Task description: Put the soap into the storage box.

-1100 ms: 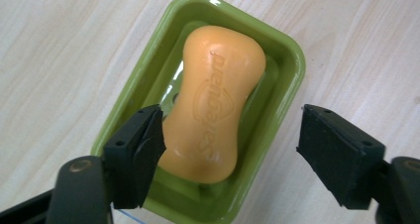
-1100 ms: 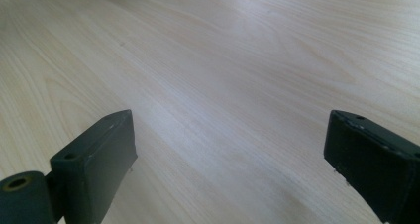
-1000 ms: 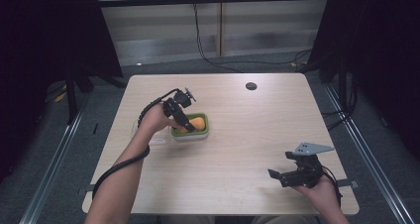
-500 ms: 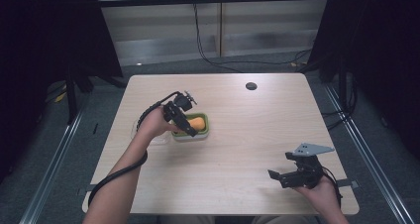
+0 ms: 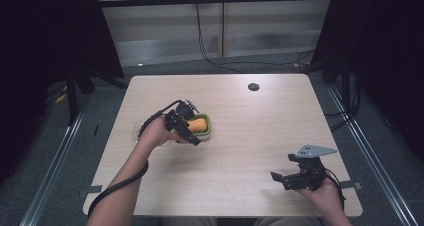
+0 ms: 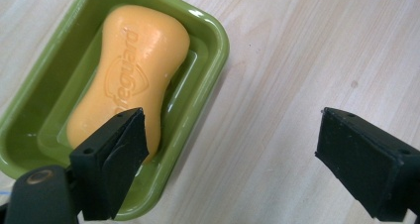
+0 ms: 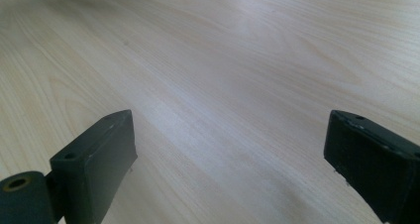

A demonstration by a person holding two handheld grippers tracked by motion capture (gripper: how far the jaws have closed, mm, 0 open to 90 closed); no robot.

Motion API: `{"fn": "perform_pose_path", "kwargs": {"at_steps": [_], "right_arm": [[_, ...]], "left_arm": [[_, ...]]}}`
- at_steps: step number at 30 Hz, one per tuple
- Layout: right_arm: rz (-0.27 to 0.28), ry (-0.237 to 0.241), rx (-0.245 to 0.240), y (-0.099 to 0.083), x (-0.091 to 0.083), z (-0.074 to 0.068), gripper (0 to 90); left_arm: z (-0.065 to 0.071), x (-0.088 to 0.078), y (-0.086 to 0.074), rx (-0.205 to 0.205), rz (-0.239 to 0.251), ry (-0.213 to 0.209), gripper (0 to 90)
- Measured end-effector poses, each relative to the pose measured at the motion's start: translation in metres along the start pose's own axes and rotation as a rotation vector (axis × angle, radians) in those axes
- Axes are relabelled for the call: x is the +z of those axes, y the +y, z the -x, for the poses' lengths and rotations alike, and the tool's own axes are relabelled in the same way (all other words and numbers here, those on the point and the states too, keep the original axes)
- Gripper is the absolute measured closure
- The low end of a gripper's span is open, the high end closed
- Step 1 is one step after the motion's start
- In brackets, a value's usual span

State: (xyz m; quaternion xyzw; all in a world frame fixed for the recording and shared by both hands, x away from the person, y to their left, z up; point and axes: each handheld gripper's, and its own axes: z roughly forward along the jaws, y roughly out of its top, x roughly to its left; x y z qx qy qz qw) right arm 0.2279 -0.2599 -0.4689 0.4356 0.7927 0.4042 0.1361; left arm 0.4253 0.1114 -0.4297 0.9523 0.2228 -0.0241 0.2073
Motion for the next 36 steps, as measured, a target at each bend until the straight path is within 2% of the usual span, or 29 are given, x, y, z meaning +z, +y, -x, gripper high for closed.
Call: {"fn": "perform_pose_path", "kwargs": {"at_steps": [2, 3, 5, 6, 8, 9, 10, 11, 13, 14, 15, 16, 17, 19, 20, 21, 22, 24, 29, 33, 36], "right_arm": [[0.000, 0.001, -0.001, 0.000, 0.000, 0.000, 5.7], [-0.001, 0.001, -0.001, 0.000, 0.000, 0.000, 5.7], [-0.002, 0.001, -0.001, 0.000, 0.000, -0.001, 5.7], [-0.003, 0.002, -0.002, 0.000, 0.000, -0.001, 5.7], [-0.004, 0.004, -0.002, 0.000, 0.001, 0.000, 5.7], [-0.002, 0.004, -0.005, 0.000, 0.001, 0.000, 5.7], [-0.002, 0.004, -0.005, 0.000, 0.001, 0.000, 5.7], [-0.001, 0.003, -0.008, 0.000, 0.001, 0.000, 5.7], [-0.002, 0.003, -0.008, 0.000, 0.001, 0.000, 5.7], [-0.003, 0.004, -0.008, 0.000, 0.001, -0.001, 5.7], [-0.005, 0.005, -0.008, 0.000, 0.001, 0.000, 5.7], [-0.004, 0.004, -0.005, 0.000, 0.001, 0.000, 5.7], [-0.004, 0.004, -0.007, 0.000, 0.001, 0.000, 5.7], [-0.004, 0.004, -0.005, 0.000, 0.001, 0.000, 5.7], [-0.004, 0.004, -0.005, 0.000, 0.001, 0.000, 5.7], [-0.007, 0.003, -0.003, -0.001, 0.002, 0.000, 5.7], [-0.007, 0.003, -0.003, -0.001, 0.002, 0.000, 5.7], [-0.008, 0.007, -0.005, -0.001, 0.002, 0.000, 5.7], [-0.010, 0.005, -0.006, -0.001, 0.002, -0.001, 5.7], [-0.008, 0.002, -0.004, 0.000, 0.001, -0.001, 5.8], [-0.005, 0.000, -0.008, 0.000, 0.001, -0.001, 5.7]], "left_arm": [[0.001, 0.001, -0.002, 0.005, -0.003, 0.010, 12.0], [0.001, 0.000, -0.003, 0.029, -0.024, 0.005, 12.1], [0.002, 0.000, -0.004, 0.031, -0.031, 0.002, 12.1], [0.004, 0.001, -0.005, 0.016, -0.022, 0.000, 12.1], [0.004, 0.001, -0.006, 0.030, -0.025, -0.006, 12.1], [0.006, 0.004, -0.008, 0.008, 0.007, -0.001, 12.1], [0.006, 0.004, -0.008, 0.008, 0.007, -0.001, 12.1], [0.006, 0.004, -0.009, 0.015, -0.014, -0.002, 12.0], [0.007, 0.005, -0.010, 0.007, 0.001, -0.009, 12.0], [0.007, 0.005, -0.010, 0.039, -0.025, -0.010, 12.0], [0.009, 0.006, -0.011, 0.015, -0.002, -0.011, 11.9], [0.010, 0.007, -0.011, 0.009, 0.000, -0.009, 11.9], [0.011, 0.007, -0.012, 0.023, -0.001, -0.008, 11.9], [0.012, 0.007, -0.012, 0.015, 0.004, -0.016, 11.9], [0.014, 0.009, -0.013, 0.014, 0.028, -0.015, 11.9], [0.014, 0.008, -0.013, 0.026, 0.019, -0.017, 11.9], [0.016, 0.010, -0.013, 0.010, 0.028, -0.028, 11.9], [0.017, 0.012, -0.013, 0.025, 0.023, -0.026, 11.8], [0.021, 0.017, -0.016, 0.024, 0.050, -0.045, 11.9], [0.024, 0.016, -0.014, 0.031, 0.046, -0.018, 11.9], [0.024, 0.015, -0.014, 0.029, 0.053, -0.032, 11.8]]}}
